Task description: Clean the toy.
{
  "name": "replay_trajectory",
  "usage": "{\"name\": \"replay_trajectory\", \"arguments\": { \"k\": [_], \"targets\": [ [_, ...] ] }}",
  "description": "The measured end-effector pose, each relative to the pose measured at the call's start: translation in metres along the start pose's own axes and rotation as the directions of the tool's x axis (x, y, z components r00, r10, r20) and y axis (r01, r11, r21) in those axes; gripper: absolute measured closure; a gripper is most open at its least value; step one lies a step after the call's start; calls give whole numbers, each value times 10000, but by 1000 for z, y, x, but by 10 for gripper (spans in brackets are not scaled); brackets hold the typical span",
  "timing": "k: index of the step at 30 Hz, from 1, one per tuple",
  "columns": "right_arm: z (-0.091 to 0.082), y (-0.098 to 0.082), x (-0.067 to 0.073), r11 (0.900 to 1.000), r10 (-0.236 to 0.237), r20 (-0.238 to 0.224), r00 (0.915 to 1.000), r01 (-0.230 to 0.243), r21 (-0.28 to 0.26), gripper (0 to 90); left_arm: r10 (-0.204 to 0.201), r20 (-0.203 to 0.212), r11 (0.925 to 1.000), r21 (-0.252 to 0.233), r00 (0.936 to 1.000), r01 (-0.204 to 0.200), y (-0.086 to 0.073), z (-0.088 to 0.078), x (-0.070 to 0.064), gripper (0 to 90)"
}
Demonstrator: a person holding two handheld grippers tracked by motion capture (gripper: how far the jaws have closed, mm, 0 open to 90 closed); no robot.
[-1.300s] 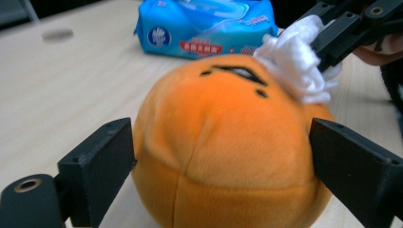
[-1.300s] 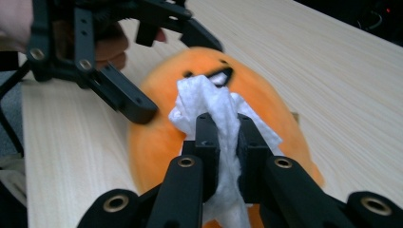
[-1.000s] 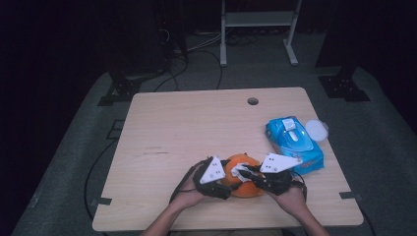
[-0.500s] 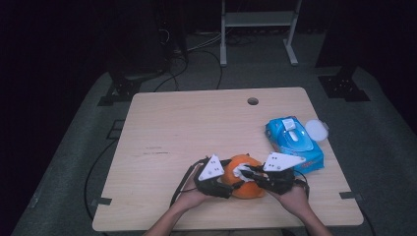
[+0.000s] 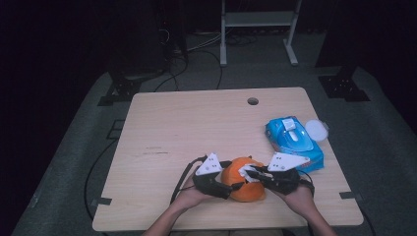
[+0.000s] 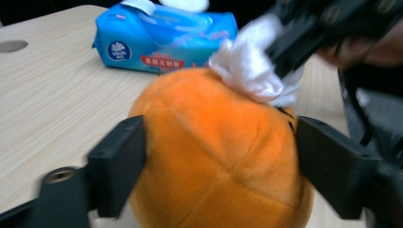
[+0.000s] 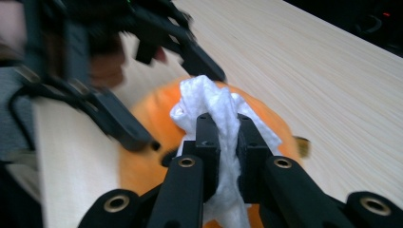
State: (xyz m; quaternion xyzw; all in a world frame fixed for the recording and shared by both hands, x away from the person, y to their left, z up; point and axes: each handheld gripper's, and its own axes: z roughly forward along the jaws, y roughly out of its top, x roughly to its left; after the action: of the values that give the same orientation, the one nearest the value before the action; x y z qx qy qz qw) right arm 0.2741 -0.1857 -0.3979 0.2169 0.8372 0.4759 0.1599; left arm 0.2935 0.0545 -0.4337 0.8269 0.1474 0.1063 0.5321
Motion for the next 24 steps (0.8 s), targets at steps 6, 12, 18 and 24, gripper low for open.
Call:
{"name": "replay_trajectory", "arguments": {
  "k": [6,12,18,24],
  "targets": [
    [0,10,2,9995,-303,68,9995,303,-119,812,2290,-204,9733,192,9732,-2286,3,-2,-20,328],
    [-10,0,-13,9994,333,129,9994,-332,-79,813,2965,15,9549,133,9550,-2965,3,-1,-26,328],
    [-7,3,-11,9990,390,-192,9991,-394,-222,812,3320,74,9430,207,9432,-3321,2,-2,-30,326],
    [-12,-8,-26,9945,1045,67,9945,-1045,-14,814,3227,281,9459,267,9461,-3234,0,-3,-25,319]
  ]
}}
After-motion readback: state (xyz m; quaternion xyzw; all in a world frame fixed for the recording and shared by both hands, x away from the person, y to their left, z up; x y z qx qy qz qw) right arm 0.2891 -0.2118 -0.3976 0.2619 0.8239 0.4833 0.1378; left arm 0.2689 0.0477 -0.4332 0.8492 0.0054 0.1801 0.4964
